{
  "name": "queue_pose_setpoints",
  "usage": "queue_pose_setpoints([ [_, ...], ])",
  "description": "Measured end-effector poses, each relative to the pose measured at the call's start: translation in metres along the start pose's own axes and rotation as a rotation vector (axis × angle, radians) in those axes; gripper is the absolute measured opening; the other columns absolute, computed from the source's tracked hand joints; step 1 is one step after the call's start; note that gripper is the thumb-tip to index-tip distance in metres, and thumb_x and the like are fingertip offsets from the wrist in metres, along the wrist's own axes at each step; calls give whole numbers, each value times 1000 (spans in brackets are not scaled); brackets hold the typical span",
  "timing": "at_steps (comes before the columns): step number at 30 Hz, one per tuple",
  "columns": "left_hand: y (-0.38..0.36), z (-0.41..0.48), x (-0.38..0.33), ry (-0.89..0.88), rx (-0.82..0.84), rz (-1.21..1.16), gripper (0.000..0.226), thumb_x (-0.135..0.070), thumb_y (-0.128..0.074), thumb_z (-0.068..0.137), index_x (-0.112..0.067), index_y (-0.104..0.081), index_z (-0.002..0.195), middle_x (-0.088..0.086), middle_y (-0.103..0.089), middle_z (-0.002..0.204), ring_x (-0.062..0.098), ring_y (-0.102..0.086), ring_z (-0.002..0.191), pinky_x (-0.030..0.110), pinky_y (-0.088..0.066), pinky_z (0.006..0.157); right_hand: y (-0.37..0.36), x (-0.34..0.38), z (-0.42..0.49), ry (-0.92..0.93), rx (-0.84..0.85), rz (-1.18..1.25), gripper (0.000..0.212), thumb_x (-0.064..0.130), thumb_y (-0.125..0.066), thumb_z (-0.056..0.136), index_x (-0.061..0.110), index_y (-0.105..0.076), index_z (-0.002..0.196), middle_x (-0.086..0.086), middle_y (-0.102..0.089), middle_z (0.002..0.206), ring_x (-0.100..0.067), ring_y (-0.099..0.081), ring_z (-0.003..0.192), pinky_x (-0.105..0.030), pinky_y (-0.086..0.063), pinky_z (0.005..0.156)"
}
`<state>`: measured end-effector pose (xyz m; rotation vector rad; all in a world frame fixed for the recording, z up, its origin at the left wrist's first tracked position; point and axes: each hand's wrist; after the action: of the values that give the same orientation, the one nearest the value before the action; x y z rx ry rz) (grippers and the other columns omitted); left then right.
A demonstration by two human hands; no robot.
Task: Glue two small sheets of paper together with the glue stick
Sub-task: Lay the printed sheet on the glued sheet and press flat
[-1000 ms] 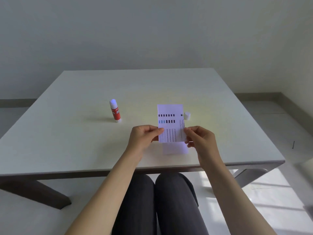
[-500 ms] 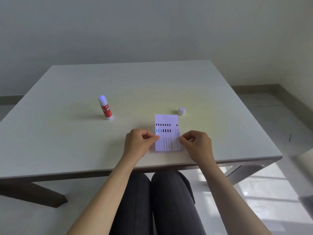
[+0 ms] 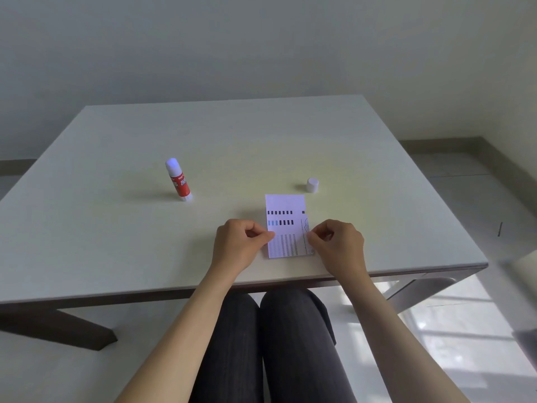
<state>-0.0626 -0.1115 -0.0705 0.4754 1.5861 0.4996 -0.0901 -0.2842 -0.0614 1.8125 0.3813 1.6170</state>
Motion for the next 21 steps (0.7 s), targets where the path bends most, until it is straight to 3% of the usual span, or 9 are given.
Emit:
queue_pose_setpoints([
  [8, -6, 0, 3, -41, -55, 68, 12, -24, -75, 74, -16, -72, 67, -9, -64, 62, 5, -58, 58, 20, -45, 56, -12, -10, 2, 51, -74, -64, 11, 14, -61, 78, 13, -62, 67, 3, -63, 67, -28, -54, 82, -40, -43, 78],
  [12, -11, -2, 3, -97, -102, 159, 12, -23, -74, 74, -14, -70, 66, -4, -70, 67, 17, -64, 65, 27, -49, 60, -20, -16, 3, 100, -154, -136, 11, 11, -59, 78, 11, -58, 66, -3, -67, 74, -23, -42, 75, -32, -26, 66],
  [15, -13, -3, 4, -123, -161, 208, 18, -24, -76, 72, -14, -61, 72, -8, -59, 67, 18, -60, 67, 27, -45, 60, -21, -17, 4, 112, -156, -138, 9, 12, -61, 76, 15, -53, 71, 2, -58, 73, -25, -46, 77, -31, -23, 66],
  [18, -12, -3, 7, -204, -166, 281, 32, -28, -75, 74, -17, -57, 98, -3, -54, 93, 15, -51, 76, 27, -40, 65, -18, -20, 5, 180, -115, -189, 26, 15, -63, 76, 18, -59, 102, 0, -56, 89, -26, -52, 87, -33, -29, 71],
  [20, -10, 0, 10, -327, -85, 409, 45, -31, -68, 81, -22, -54, 123, 0, -52, 125, 18, -51, 107, 31, -41, 84, -19, -20, 4, 262, -95, -327, 37, 17, -60, 82, 26, -60, 117, -4, -57, 112, -29, -52, 98, -34, -31, 75],
  [21, -7, 4, 12, -396, -19, 492, 50, -33, -63, 85, -25, -49, 132, -2, -44, 142, 20, -42, 127, 35, -37, 98, -20, -20, 2, 311, -101, -408, 34, 17, -57, 84, 27, -62, 117, -4, -57, 122, -31, -51, 102, -35, -31, 76],
])
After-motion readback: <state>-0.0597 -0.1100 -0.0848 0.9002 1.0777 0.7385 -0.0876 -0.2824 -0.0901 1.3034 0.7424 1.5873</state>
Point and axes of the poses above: each hand's wrist, its own z-axis towards the middle knuckle, its own y-axis out of the back of the hand, x = y × z
